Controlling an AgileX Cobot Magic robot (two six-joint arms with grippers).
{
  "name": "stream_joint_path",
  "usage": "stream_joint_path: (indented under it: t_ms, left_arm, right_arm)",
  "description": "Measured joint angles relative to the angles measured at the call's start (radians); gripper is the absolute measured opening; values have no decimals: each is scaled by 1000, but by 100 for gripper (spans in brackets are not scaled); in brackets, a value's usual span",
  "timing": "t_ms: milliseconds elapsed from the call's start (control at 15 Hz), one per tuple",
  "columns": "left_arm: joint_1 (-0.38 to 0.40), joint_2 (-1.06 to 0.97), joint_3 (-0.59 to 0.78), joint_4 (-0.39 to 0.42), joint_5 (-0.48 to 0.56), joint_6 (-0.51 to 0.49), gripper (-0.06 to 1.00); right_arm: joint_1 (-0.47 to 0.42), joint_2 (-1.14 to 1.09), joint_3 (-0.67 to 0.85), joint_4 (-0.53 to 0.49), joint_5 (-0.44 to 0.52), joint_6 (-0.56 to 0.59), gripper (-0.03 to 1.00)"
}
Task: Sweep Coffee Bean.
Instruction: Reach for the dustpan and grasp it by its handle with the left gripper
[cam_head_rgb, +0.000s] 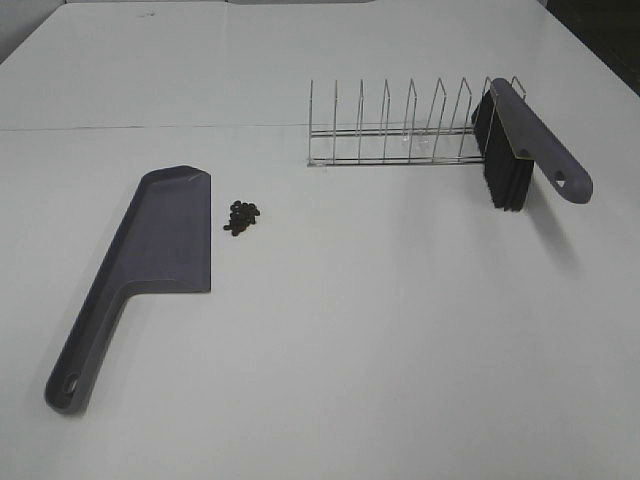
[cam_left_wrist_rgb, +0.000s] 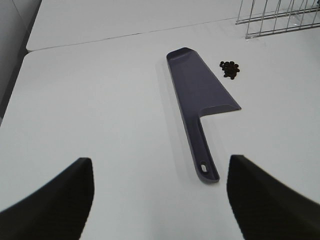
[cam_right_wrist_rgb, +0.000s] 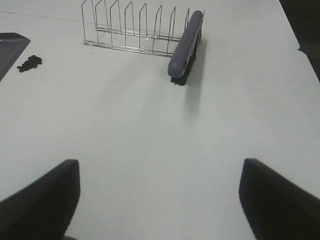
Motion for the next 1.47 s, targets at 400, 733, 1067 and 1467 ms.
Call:
stream_joint_path:
  t_ms: [400,733,1067,1467]
  left_arm:
    - [0,0,0,0,0,0,68]
    - [0,0,0,0,0,0,68]
    - [0,0,0,0,0,0,68]
    - [0,0,0,0,0,0,68]
  right_arm:
    - [0,0,0,0,0,0,73]
    - [0,0,0,0,0,0,73]
    - [0,0,0,0,0,0,73]
    - [0,0,0,0,0,0,73]
